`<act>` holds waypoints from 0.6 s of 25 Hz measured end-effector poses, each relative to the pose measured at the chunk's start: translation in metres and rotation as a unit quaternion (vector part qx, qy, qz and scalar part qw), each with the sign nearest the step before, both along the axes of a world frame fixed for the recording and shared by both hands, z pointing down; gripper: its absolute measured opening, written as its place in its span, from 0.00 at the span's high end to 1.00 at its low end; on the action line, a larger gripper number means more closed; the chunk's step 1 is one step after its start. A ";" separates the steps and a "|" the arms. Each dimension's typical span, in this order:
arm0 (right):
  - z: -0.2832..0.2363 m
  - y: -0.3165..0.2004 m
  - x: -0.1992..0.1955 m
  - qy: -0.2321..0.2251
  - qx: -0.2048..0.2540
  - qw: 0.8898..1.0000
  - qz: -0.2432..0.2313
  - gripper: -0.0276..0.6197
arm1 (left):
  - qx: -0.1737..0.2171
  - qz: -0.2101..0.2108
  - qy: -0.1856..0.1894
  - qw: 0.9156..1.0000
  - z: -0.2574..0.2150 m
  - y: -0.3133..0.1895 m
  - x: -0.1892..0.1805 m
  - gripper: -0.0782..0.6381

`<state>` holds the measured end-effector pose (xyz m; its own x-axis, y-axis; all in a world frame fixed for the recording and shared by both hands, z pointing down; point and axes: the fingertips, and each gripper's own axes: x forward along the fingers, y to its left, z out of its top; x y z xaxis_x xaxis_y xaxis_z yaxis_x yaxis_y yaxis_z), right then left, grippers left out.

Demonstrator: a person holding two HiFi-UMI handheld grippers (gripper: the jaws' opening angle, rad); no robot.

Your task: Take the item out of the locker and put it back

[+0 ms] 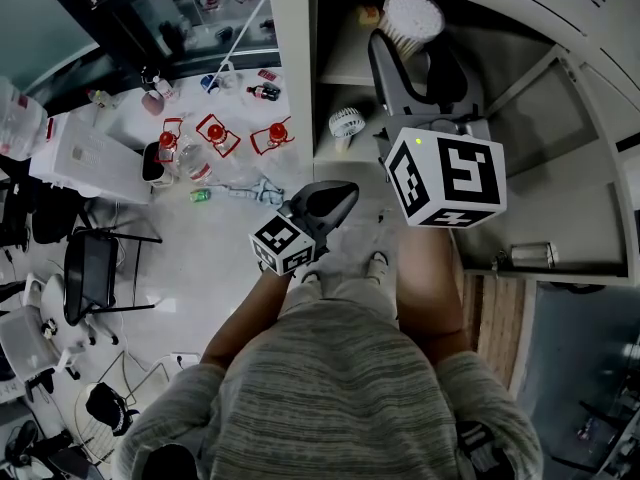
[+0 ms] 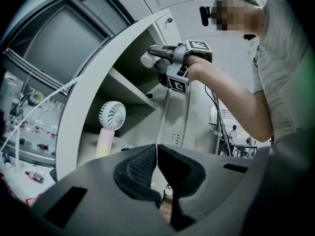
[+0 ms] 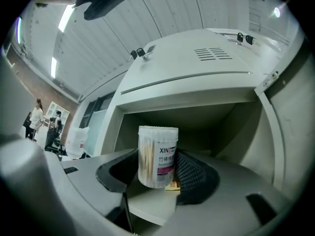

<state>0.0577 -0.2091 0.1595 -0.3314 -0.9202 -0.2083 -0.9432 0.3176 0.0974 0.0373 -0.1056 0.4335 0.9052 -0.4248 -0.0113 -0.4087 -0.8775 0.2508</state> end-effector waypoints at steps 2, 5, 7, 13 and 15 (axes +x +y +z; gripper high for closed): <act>0.002 -0.001 0.000 -0.001 -0.003 1.000 -0.001 0.58 | 0.000 0.000 0.000 1.000 0.000 0.000 0.000 0.88; 0.007 -0.003 -0.001 0.001 -0.009 1.000 -0.002 0.58 | 0.000 0.000 -0.001 1.000 0.000 0.000 0.000 0.88; 0.012 -0.006 -0.002 0.004 -0.014 1.000 -0.002 0.58 | 0.000 0.000 0.000 1.000 0.001 0.000 0.001 0.88; 0.034 -0.018 -0.004 0.014 -0.039 0.999 0.001 0.58 | -0.003 0.000 -0.001 1.000 0.003 0.000 0.001 0.88; 0.044 -0.023 -0.005 0.018 -0.050 0.999 0.001 0.58 | -0.003 0.000 -0.002 1.000 0.004 0.000 0.001 0.88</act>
